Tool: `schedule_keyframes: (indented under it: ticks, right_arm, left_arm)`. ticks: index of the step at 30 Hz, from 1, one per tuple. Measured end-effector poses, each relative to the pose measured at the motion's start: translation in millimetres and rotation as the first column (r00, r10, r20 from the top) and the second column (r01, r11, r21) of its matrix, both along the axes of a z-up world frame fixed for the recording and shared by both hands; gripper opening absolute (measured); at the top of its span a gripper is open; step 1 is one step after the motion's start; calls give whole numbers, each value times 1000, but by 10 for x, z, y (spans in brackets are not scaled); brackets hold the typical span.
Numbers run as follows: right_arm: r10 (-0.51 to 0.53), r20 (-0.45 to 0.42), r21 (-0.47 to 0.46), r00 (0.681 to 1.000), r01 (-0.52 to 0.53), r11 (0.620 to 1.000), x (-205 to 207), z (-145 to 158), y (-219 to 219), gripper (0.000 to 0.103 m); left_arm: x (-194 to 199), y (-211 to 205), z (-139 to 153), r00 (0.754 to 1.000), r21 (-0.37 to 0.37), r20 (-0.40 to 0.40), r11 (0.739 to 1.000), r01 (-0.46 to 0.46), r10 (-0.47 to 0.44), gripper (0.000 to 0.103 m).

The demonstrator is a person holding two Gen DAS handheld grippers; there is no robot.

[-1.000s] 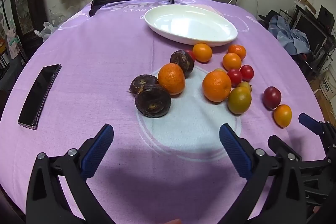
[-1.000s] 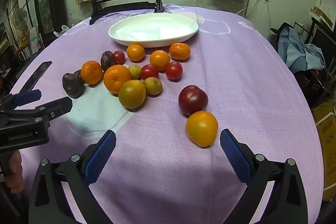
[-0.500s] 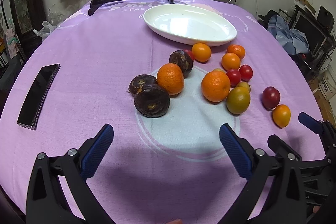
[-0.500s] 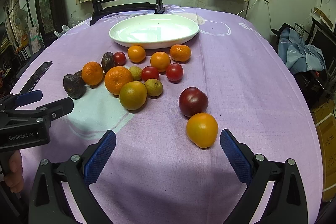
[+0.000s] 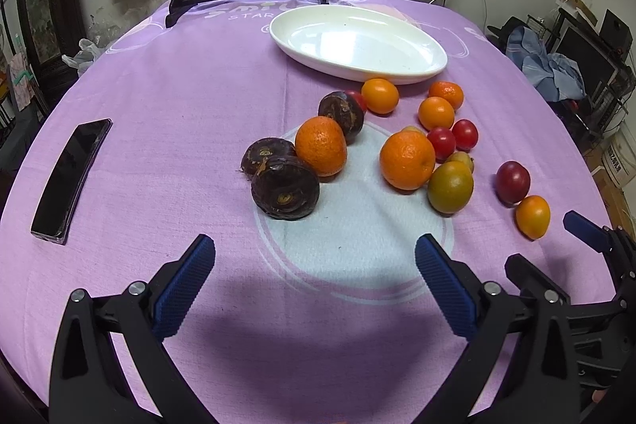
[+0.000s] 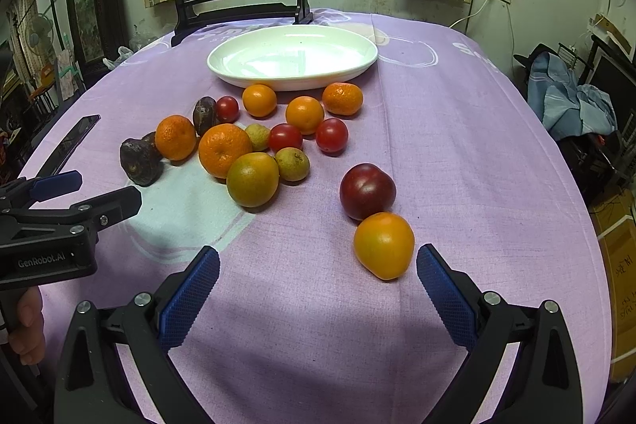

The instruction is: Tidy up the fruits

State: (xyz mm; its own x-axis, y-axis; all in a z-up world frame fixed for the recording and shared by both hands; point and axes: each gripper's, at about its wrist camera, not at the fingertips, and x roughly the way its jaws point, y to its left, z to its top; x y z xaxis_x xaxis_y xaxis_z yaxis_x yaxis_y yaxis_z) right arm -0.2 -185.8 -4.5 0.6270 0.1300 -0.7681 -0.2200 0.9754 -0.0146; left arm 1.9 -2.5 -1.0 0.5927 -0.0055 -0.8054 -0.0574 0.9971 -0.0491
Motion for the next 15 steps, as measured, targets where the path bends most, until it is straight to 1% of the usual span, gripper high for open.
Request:
schedule_keyframes:
  ticks: [15]
  right_arm:
    - [1,-1,0,1000,-1,1000,-7,-11,8,100]
  left_arm:
    - [0,-7,-7,1000,0,-1,1000,1,-1,99]
